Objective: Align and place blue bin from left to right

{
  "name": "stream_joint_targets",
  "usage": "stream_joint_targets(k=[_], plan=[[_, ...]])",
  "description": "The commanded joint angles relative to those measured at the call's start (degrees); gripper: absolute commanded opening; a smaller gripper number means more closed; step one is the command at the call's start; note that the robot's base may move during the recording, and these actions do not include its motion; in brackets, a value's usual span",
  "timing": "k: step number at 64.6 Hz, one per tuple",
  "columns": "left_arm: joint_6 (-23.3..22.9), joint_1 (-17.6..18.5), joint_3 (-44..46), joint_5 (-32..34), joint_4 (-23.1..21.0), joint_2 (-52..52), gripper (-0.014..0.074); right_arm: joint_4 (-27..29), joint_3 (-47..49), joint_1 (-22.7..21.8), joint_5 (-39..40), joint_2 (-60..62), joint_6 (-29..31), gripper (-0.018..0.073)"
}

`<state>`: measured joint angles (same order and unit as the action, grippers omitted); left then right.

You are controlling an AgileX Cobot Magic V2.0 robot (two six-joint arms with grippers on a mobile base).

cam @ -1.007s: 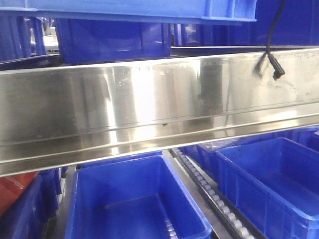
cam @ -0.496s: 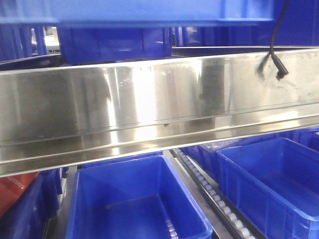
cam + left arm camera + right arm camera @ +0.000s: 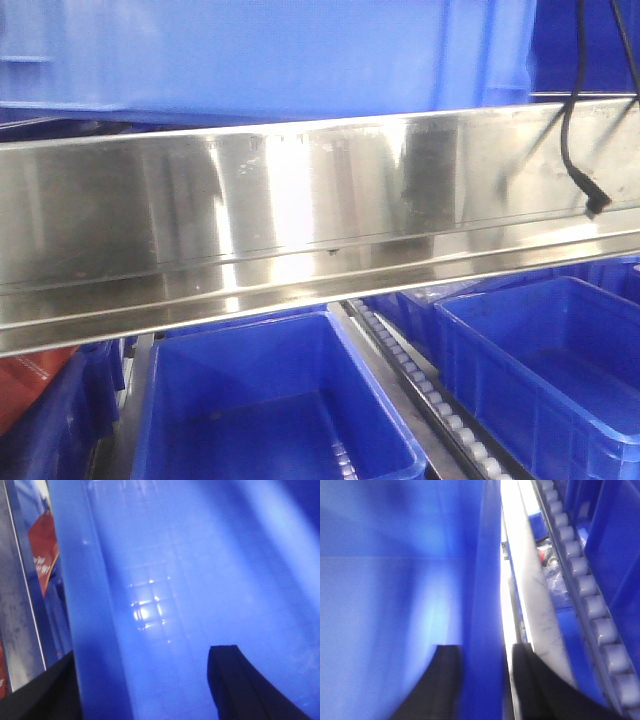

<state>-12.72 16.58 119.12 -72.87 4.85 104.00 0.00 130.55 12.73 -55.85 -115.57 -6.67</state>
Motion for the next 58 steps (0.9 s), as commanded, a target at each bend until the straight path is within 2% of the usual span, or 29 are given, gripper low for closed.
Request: stream_joint_targets(k=[1, 4, 6, 13, 33, 34, 41, 46, 49, 54, 58], plan=[[1.7, 0.76, 1.14, 2.9, -1.99, -1.66, 0.0443, -1.08, 0.72, -0.3, 2.71, 0.93, 0.78, 0.0575], [1.7, 0.76, 1.14, 2.9, -1.88, -1.66, 0.0578, -1.08, 0.72, -0.3, 2.58, 0.93, 0.78, 0.0571], [1.7, 0.76, 1.14, 2.9, -1.67, -1.66, 0.0628, -1.08, 0.72, -0.3, 2.58, 0.93, 0.78, 0.0568], [1.82, 0.76, 1.14, 2.9, -1.28, -1.86, 0.0553, -1.08, 0.72, -0.3, 2.58, 1.7, 0.78, 0.0569], [1.82, 0.76, 1.14, 2.9, 0.73, -6.84, 0.0554, -1.08, 0.72, -0.3, 2.71, 7.1, 0.78, 0.0552], [1.82, 0.76, 1.14, 2.9, 2.27, -8.38, 0.0552, -0.82, 0.72, -0.3, 2.71, 8.39, 0.78, 0.0494], [1.82, 0.76, 1.14, 2.9, 3.39, -10.76, 0.0527, -0.73, 0.72, -0.3, 0.94, 10.43, 0.78, 0.0321], [1.82, 0.76, 1.14, 2.9, 3.64, -12.67, 0.0455, -0.73, 0.72, -0.3, -1.39, 11.89, 0.78, 0.0149], [2.09, 0.76, 1.14, 2.9, 4.53, -13.68, 0.0371, -0.73, 0.72, -0.3, -2.51, 12.66, 0.78, 0.0025], [2.17, 0.76, 0.43, 2.9, 4.94, -15.4, 0.0205, -0.73, 0.72, -0.3, -4.18, 13.5, 0.78, -0.0118], [2.17, 0.76, -1.48, 2.9, 4.94, -17.46, 0.0047, -0.73, 0.53, -0.3, -5.01, 14.07, 0.78, -0.0162]])
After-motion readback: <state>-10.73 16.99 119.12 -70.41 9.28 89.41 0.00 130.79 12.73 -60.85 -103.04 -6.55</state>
